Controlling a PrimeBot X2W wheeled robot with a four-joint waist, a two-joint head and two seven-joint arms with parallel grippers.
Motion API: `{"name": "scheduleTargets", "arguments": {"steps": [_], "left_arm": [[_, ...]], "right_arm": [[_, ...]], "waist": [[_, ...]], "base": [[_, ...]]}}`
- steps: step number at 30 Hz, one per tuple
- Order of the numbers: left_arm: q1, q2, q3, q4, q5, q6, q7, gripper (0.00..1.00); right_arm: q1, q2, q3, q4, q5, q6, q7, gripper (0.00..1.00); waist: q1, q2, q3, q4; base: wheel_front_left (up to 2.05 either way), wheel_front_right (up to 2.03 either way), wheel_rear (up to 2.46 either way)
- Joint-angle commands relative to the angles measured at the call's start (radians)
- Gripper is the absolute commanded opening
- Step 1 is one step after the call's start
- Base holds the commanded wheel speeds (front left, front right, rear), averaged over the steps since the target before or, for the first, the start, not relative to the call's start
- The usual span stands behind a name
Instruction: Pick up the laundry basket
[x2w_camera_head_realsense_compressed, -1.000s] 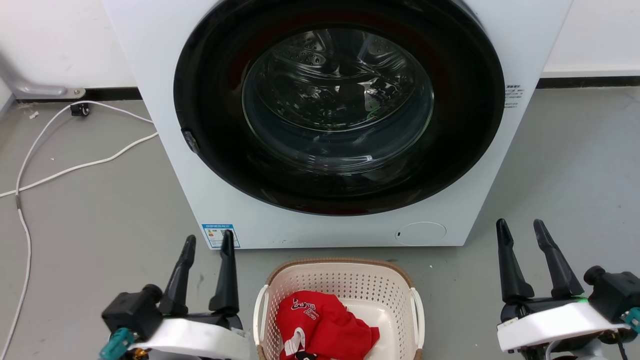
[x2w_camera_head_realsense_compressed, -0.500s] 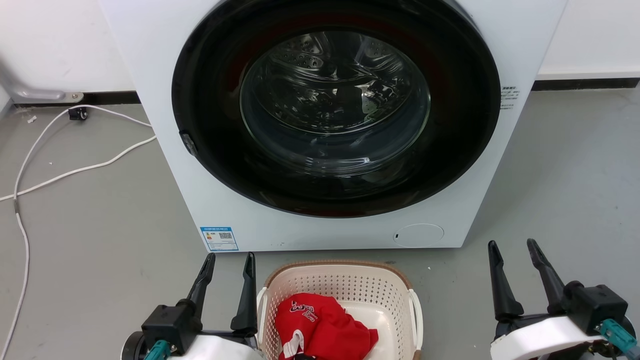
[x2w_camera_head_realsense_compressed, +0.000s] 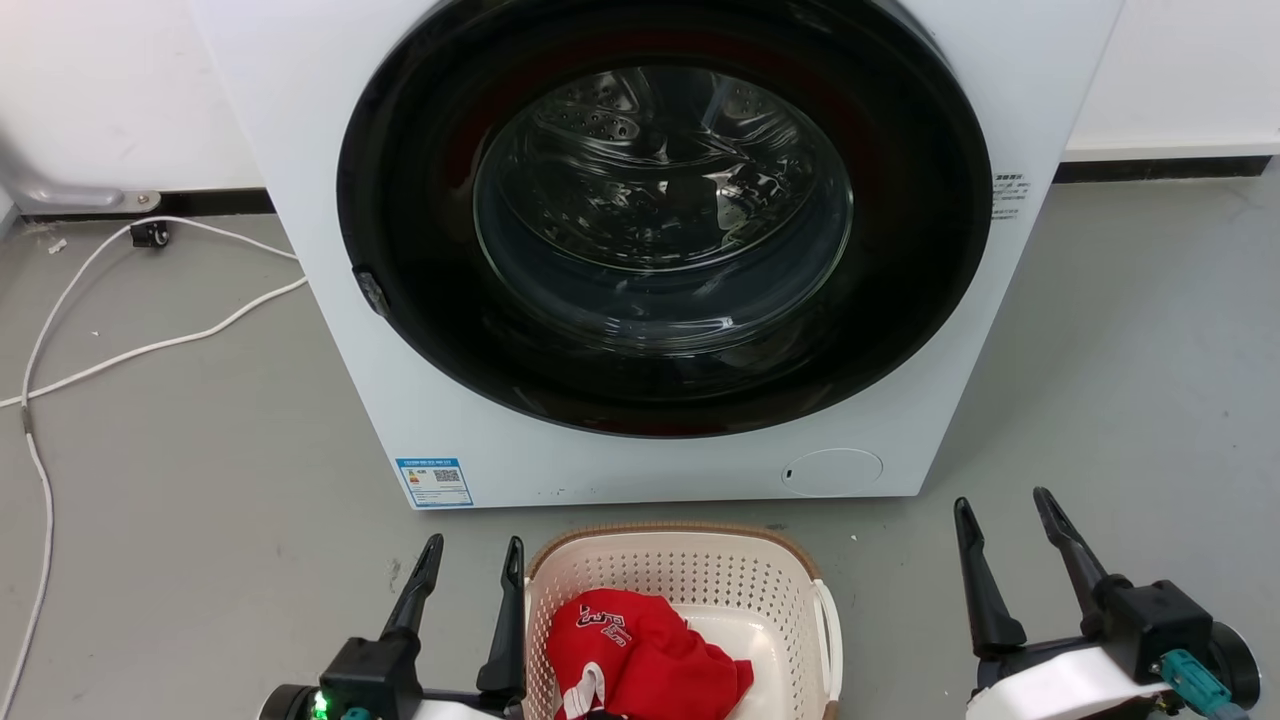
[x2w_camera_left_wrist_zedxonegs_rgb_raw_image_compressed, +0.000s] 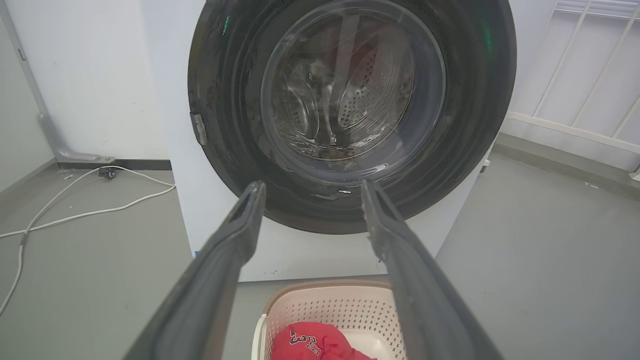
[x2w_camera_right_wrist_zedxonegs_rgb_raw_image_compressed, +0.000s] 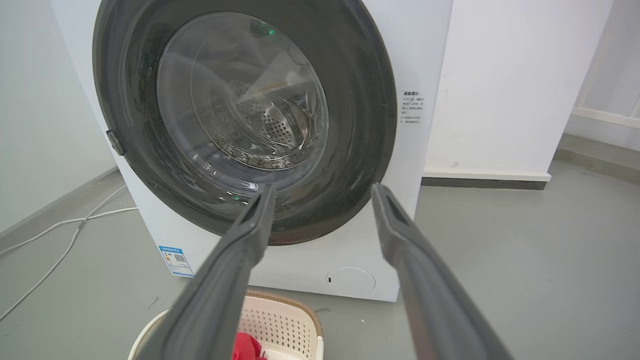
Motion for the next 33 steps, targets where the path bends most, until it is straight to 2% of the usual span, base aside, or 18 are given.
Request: {"name": "scheduleTargets", "arguments": {"steps": [1,23,33], "left_arm": [[0.012,-0.001,0.002,-0.001,0.024,-0.003,-0.011,1.00],[0.041,-0.034,0.023,-0.018,0.186,-0.037,-0.052,1.00],[0.050,-0.044,0.052,-0.014,0.152,-0.052,-0.050,1.00]], "right_arm": [[0.013,0.000,0.006,-0.004,-0.023,0.000,-0.008,1.00],[0.026,0.001,0.018,-0.016,-0.161,0.000,-0.048,1.00],[0.023,0.001,0.014,0.004,-0.066,0.000,-0.046,1.00]], "waist": [[0.0001,0.0000,0.000,-0.001],[0.0001,0.0000,-0.001,-0.004],[0.0001,0.0000,-0.005,-0.004]], "base": [[0.00,0.00,0.00],[0.00,0.00,0.00],[0.00,0.00,0.00]]}}
